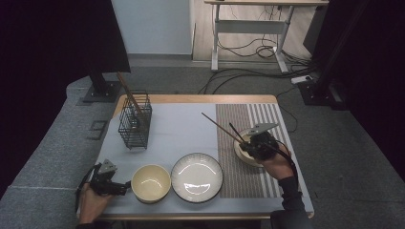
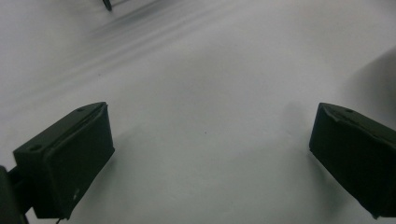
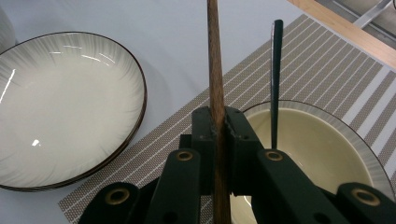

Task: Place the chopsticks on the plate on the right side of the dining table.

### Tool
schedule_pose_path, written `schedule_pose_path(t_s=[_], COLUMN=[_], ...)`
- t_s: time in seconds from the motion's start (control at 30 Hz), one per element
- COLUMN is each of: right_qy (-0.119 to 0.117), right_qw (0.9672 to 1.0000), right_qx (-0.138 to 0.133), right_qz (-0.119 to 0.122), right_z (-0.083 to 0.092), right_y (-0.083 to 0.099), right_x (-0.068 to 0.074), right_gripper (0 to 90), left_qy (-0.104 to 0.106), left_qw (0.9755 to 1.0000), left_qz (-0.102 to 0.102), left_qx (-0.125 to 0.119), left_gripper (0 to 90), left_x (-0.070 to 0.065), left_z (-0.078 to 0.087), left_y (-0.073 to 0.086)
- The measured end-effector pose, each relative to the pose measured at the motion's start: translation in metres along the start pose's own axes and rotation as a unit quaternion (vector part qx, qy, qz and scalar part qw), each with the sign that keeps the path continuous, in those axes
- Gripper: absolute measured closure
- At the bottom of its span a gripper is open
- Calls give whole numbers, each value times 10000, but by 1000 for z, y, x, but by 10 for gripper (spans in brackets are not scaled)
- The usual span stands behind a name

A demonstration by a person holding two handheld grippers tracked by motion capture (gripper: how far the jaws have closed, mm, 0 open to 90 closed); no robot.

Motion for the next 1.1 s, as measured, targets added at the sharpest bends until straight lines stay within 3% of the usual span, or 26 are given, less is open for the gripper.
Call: schedule_pose_path(t_s=[0.2, 0.6, 1.1], right_qy=[217, 417, 889], right_qw=[9998, 9987, 9944], right_qx=[53, 23, 41], right_qz=[-13, -279, -569], right_z=[3, 12, 32], right_y=[5, 17, 33], right_x=[-6, -21, -42], right_gripper=[837, 837, 837], left_qy=[51, 53, 55], left_qw=[9999, 9999, 9999], left_qz=[32, 29, 45], left_qx=[136, 143, 138], left_gripper=[0, 0, 0], left_x=[1, 0, 1], left_z=[-3, -3, -3], left_y=[0, 1, 1])
Point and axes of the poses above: each handheld gripper's, and its own axes: z roughly backward along the jaws, y roughly out of its underside, x roughly to its left, the point moved 2 cm from there along -z, roughly forward along the jaws, and after that the axes turned 15 degrees about -x, right-handed, at the moved point
